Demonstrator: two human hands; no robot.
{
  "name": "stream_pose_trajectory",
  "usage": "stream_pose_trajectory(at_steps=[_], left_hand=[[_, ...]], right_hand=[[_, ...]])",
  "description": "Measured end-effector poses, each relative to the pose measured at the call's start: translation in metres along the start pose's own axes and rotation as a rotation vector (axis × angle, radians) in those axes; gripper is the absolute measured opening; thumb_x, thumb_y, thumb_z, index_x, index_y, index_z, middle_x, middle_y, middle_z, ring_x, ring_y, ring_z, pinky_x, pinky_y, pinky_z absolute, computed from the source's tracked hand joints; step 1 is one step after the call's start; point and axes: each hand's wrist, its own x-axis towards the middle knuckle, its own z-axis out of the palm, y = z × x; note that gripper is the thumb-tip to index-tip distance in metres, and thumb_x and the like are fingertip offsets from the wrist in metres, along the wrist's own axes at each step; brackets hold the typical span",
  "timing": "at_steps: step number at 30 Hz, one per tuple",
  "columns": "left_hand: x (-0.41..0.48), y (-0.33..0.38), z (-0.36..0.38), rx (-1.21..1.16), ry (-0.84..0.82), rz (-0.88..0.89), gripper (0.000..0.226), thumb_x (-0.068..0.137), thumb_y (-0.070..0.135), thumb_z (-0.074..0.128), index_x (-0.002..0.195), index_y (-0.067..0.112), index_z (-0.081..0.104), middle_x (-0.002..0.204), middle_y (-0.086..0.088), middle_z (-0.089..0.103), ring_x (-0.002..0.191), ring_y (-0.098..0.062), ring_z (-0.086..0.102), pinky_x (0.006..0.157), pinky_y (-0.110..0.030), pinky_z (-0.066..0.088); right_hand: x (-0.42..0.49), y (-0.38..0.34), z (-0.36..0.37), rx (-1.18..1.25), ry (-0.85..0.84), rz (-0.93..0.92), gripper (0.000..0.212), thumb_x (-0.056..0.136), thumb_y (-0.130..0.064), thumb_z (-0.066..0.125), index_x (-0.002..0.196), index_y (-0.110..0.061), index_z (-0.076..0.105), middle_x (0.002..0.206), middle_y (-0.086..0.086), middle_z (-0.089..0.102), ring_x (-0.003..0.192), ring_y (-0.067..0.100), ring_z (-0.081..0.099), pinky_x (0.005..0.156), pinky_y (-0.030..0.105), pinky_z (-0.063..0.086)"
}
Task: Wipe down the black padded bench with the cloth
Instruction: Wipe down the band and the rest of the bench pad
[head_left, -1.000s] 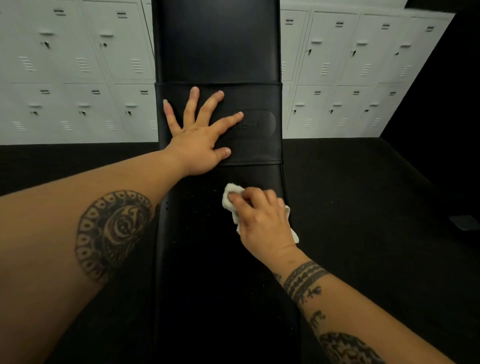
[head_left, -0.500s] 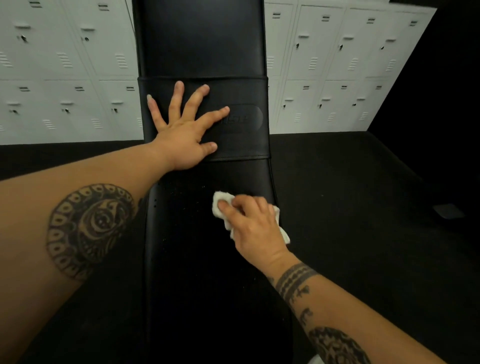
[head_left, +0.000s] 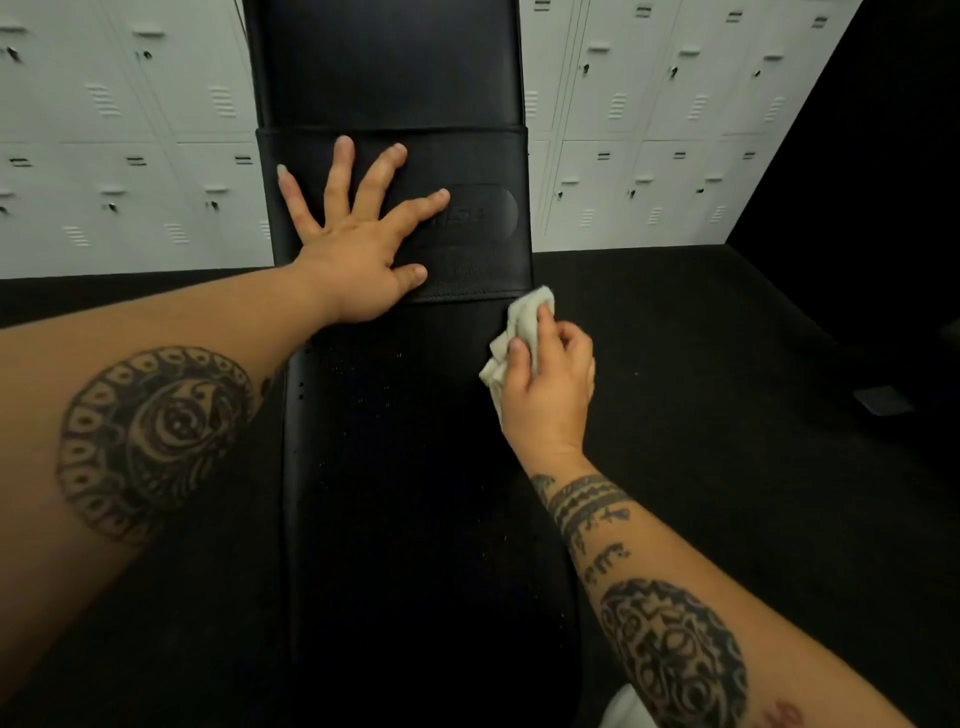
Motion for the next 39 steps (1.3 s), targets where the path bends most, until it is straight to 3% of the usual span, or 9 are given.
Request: stream_pose_trajectory(at_steps=[6, 9, 18, 23, 25, 30, 33, 36, 39], left_hand=[[0.000, 0.001, 0.000, 0.008, -0.009, -0.002, 0.077, 0.096, 0.047, 0.060, 0.155, 0.055, 0.012, 0.168, 0.009, -0.025, 0.148, -0.033, -0.037, 0.108, -0.077, -0.019], [0.001, 0.001, 0.000, 0.010, -0.006, -0.001, 0.077, 0.095, 0.048, 0.060, 0.155, 0.055, 0.012, 0.168, 0.009, -0.024, 0.148, -0.033, -0.037, 0.108, -0.077, -0.019], [0.001, 0.002, 0.001, 0.028, 0.003, -0.016, 0.077, 0.094, 0.048, 0.061, 0.155, 0.055, 0.013, 0.168, 0.008, -0.023, 0.149, -0.033, -0.035, 0.109, -0.076, -0.018], [0.001, 0.002, 0.000, 0.013, 0.005, -0.008, 0.076, 0.094, 0.048, 0.060, 0.155, 0.055, 0.015, 0.169, 0.008, -0.022, 0.149, -0.033, -0.035, 0.109, -0.077, -0.019], [0.002, 0.002, 0.002, 0.019, 0.005, -0.008, 0.076, 0.095, 0.049, 0.059, 0.155, 0.055, 0.014, 0.168, 0.009, -0.023, 0.149, -0.033, -0.035, 0.109, -0.077, -0.019], [0.002, 0.001, 0.004, 0.030, 0.015, -0.008, 0.077, 0.094, 0.050, 0.060, 0.155, 0.055, 0.014, 0.168, 0.008, -0.023, 0.149, -0.034, -0.035, 0.109, -0.077, -0.019], [0.003, 0.000, 0.003, 0.023, 0.014, -0.007, 0.077, 0.093, 0.051, 0.060, 0.155, 0.055, 0.013, 0.168, 0.008, -0.023, 0.149, -0.034, -0.035, 0.109, -0.077, -0.019], [0.001, 0.001, 0.001, 0.012, 0.008, -0.004, 0.077, 0.094, 0.049, 0.060, 0.155, 0.056, 0.013, 0.168, 0.009, -0.024, 0.149, -0.033, -0.036, 0.109, -0.076, -0.020], [-0.001, 0.003, 0.000, 0.001, 0.004, -0.007, 0.076, 0.095, 0.048, 0.060, 0.155, 0.056, 0.013, 0.168, 0.009, -0.024, 0.149, -0.033, -0.036, 0.108, -0.076, -0.021]], right_hand=[[-0.036, 0.040, -0.015, 0.147, -0.124, 0.275, 0.043, 0.100, -0.050, 0.037, 0.125, -0.024, 0.061, 0.113, -0.007, 0.054, 0.107, 0.014, 0.056, 0.098, 0.040, 0.047], [-0.035, 0.031, -0.012, 0.029, -0.102, 0.303, 0.050, 0.099, -0.053, 0.030, 0.124, -0.020, 0.058, 0.118, -0.002, 0.055, 0.113, 0.020, 0.052, 0.101, 0.047, 0.042], [-0.007, -0.028, 0.021, -0.396, 0.013, 0.010, 0.072, 0.100, -0.053, 0.036, 0.156, -0.011, 0.019, 0.151, 0.015, 0.031, 0.134, 0.032, 0.034, 0.103, 0.051, 0.030], [-0.041, 0.010, 0.013, -0.487, -0.206, -0.297, 0.071, 0.102, -0.053, 0.029, 0.160, -0.021, 0.002, 0.166, 0.009, -0.001, 0.152, 0.029, -0.002, 0.116, 0.056, 0.013], [-0.038, 0.011, 0.013, -0.489, -0.202, -0.240, 0.071, 0.103, -0.054, 0.024, 0.159, -0.021, -0.004, 0.167, 0.008, -0.010, 0.153, 0.027, -0.012, 0.119, 0.055, 0.006], [-0.007, -0.044, 0.036, -0.355, -0.021, 0.148, 0.072, 0.103, -0.051, 0.022, 0.158, -0.011, -0.003, 0.166, 0.011, -0.010, 0.152, 0.031, -0.009, 0.117, 0.062, 0.011], [-0.016, -0.047, 0.038, -0.480, -0.110, -0.126, 0.072, 0.103, -0.049, 0.023, 0.159, -0.014, -0.006, 0.166, 0.008, -0.014, 0.152, 0.030, -0.015, 0.119, 0.060, 0.000], [-0.039, -0.012, 0.024, -0.583, -0.232, -0.478, 0.074, 0.102, -0.050, 0.032, 0.160, -0.017, 0.001, 0.167, 0.004, -0.009, 0.153, 0.028, -0.011, 0.119, 0.059, 0.004], [-0.043, 0.019, 0.013, -0.579, -0.209, -0.441, 0.074, 0.102, -0.051, 0.032, 0.159, -0.018, 0.000, 0.167, 0.005, -0.006, 0.153, 0.029, -0.007, 0.118, 0.062, 0.007]])
